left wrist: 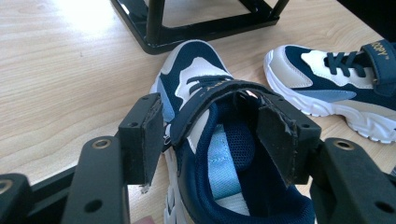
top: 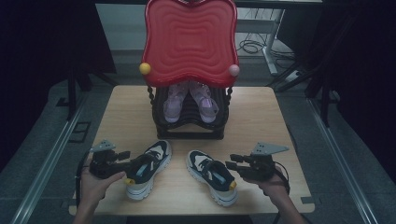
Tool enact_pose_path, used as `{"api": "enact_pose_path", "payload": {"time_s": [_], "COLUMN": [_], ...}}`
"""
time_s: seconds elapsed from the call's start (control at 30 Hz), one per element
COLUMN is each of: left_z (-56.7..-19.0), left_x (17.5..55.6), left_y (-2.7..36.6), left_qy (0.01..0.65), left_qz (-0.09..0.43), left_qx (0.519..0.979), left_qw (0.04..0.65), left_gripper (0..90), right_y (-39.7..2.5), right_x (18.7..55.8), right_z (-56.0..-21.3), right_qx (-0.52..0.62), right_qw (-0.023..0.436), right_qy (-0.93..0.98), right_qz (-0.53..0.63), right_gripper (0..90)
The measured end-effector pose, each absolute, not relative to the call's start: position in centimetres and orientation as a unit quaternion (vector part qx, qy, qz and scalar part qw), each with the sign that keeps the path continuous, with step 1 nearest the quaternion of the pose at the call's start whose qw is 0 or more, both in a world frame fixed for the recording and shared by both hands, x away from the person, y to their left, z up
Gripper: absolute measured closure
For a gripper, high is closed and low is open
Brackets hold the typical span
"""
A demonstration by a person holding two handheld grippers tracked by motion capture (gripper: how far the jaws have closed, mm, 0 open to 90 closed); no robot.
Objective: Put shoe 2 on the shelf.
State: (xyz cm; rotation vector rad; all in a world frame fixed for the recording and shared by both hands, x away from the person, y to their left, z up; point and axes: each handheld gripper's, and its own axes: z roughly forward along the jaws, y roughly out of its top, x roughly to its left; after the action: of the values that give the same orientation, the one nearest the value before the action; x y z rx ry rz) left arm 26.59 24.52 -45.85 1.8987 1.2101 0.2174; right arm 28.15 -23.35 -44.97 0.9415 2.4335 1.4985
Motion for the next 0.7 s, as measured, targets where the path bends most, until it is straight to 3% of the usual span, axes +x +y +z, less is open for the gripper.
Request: {"api": "enact_pose_path", "payload": {"time_s": [0.7], "left_z": [-47.4], "left_x": [27.4], "left_y": [23.5], "left_qy": [0.490], "left_qz": [0.085], "left_qx": [0.773], "left_qw": [0.394], "left_gripper": [42.5], "right_y": [-21.2], "right_x": [30.1], "right_z": [-46.3], "right_qx": [0.305], "right_qw": [0.048], "right_qy": [0.837], "right_qz": [0.452], "right_gripper": [57.9]}}
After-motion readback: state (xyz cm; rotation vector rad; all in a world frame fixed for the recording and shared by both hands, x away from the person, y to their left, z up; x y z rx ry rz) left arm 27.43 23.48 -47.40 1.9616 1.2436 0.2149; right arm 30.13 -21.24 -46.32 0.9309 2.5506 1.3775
